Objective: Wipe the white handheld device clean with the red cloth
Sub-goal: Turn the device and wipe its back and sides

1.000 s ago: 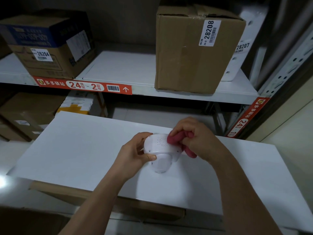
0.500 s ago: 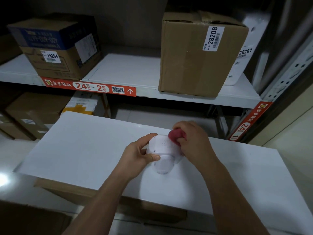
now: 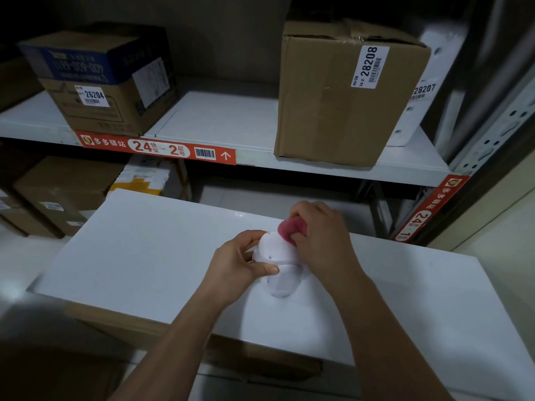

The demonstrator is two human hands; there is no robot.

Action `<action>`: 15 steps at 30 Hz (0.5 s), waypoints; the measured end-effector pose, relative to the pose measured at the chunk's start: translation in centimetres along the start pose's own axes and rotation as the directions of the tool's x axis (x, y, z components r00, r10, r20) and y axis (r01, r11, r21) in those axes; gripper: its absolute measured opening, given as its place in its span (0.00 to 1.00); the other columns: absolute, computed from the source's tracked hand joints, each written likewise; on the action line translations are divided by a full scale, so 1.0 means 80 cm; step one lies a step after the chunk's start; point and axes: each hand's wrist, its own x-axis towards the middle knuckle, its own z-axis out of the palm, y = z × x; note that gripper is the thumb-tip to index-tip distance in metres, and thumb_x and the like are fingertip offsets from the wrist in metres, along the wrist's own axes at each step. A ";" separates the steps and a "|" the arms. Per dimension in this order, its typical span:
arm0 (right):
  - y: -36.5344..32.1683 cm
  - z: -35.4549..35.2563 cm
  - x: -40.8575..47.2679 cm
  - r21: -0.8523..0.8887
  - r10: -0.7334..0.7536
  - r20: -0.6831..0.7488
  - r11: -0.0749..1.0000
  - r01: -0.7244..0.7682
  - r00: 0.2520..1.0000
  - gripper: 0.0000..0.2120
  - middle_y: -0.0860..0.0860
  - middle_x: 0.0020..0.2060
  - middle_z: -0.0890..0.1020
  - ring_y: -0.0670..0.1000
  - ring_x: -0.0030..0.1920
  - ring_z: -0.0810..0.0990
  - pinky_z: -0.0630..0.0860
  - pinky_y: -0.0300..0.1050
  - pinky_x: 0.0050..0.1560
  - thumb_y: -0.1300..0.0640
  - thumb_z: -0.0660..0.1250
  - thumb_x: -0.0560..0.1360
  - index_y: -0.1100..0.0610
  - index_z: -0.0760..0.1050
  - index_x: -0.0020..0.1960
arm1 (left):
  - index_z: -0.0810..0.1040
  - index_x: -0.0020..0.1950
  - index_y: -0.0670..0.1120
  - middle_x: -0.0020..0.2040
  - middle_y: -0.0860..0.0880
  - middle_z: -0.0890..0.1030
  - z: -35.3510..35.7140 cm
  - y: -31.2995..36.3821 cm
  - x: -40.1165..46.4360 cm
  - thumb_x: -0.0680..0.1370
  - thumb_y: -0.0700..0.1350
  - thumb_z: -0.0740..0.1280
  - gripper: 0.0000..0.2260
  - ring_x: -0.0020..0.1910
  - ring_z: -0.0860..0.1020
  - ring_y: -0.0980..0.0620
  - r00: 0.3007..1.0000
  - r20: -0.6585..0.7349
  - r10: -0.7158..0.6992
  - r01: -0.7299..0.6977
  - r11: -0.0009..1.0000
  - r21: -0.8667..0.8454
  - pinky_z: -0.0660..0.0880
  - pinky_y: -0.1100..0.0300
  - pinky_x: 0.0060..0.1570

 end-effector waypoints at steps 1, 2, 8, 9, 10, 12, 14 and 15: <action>0.004 0.004 0.001 0.002 0.026 -0.040 1.000 -0.026 0.999 0.06 0.53 0.44 0.77 0.59 0.46 0.74 0.70 0.47 0.45 0.64 0.67 0.69 0.56 0.74 0.44 | 0.80 0.53 0.59 0.52 0.60 0.84 0.000 0.001 0.000 0.62 0.40 0.79 0.25 0.52 0.83 0.54 1.000 -0.005 0.005 -0.005 1.000 0.003 0.79 0.50 0.56; 0.008 0.004 0.000 0.003 0.052 -0.055 0.999 -0.051 0.997 0.05 0.54 0.45 0.77 0.59 0.46 0.75 0.71 0.48 0.46 0.63 0.67 0.69 0.57 0.75 0.45 | 0.81 0.54 0.60 0.52 0.61 0.84 -0.001 0.002 0.000 0.61 0.40 0.80 0.25 0.52 0.83 0.53 1.000 -0.004 0.010 -0.010 1.000 0.008 0.79 0.50 0.57; 0.001 -0.040 -0.008 0.116 -0.045 0.290 0.993 0.012 0.956 0.05 0.48 0.40 0.79 0.49 0.41 0.77 0.73 0.42 0.41 0.54 0.74 0.68 0.53 0.79 0.42 | 0.83 0.57 0.56 0.52 0.59 0.85 -0.005 0.005 0.001 0.61 0.38 0.80 0.27 0.50 0.84 0.54 1.000 0.011 0.024 -0.024 1.000 0.020 0.79 0.56 0.56; -0.005 -0.041 -0.008 0.118 -0.083 0.325 0.992 0.046 0.942 0.06 0.47 0.40 0.79 0.48 0.41 0.77 0.72 0.41 0.40 0.54 0.75 0.67 0.52 0.79 0.41 | 0.83 0.56 0.56 0.52 0.59 0.85 -0.005 0.007 0.000 0.61 0.37 0.80 0.27 0.49 0.84 0.55 1.000 0.013 0.028 -0.028 0.999 0.027 0.78 0.58 0.55; -0.011 -0.039 -0.008 0.108 -0.115 0.328 0.991 0.084 0.938 0.06 0.48 0.40 0.79 0.49 0.42 0.77 0.71 0.40 0.40 0.55 0.75 0.67 0.52 0.79 0.41 | 0.83 0.56 0.56 0.51 0.59 0.85 -0.005 0.008 -0.001 0.61 0.38 0.81 0.27 0.49 0.84 0.56 0.999 0.013 0.031 -0.032 0.999 0.035 0.78 0.60 0.53; -0.021 -0.027 -0.002 0.079 -0.156 0.269 0.987 0.139 0.951 0.04 0.49 0.42 0.78 0.50 0.43 0.76 0.67 0.38 0.41 0.57 0.73 0.68 0.54 0.80 0.42 | 0.83 0.57 0.55 0.50 0.59 0.85 -0.003 0.010 -0.002 0.60 0.38 0.81 0.27 0.48 0.84 0.57 0.999 0.007 0.038 -0.039 0.998 0.049 0.78 0.63 0.52; -0.027 -0.012 0.004 0.013 -0.142 0.170 0.990 0.141 0.975 0.03 0.50 0.43 0.78 0.51 0.45 0.74 0.66 0.40 0.45 0.58 0.71 0.70 0.55 0.79 0.43 | 0.82 0.57 0.56 0.49 0.59 0.85 -0.002 0.012 -0.004 0.60 0.39 0.81 0.28 0.46 0.84 0.58 0.999 -0.014 0.043 -0.042 0.996 0.075 0.77 0.66 0.50; -0.027 -0.007 0.006 -0.027 -0.115 0.118 0.993 0.119 0.986 0.02 0.51 0.43 0.78 0.51 0.46 0.74 0.67 0.43 0.48 0.58 0.69 0.71 0.56 0.79 0.44 | 0.82 0.57 0.56 0.49 0.60 0.85 -0.001 0.013 -0.004 0.60 0.40 0.81 0.28 0.46 0.84 0.58 0.999 -0.024 0.043 -0.041 0.996 0.085 0.77 0.68 0.49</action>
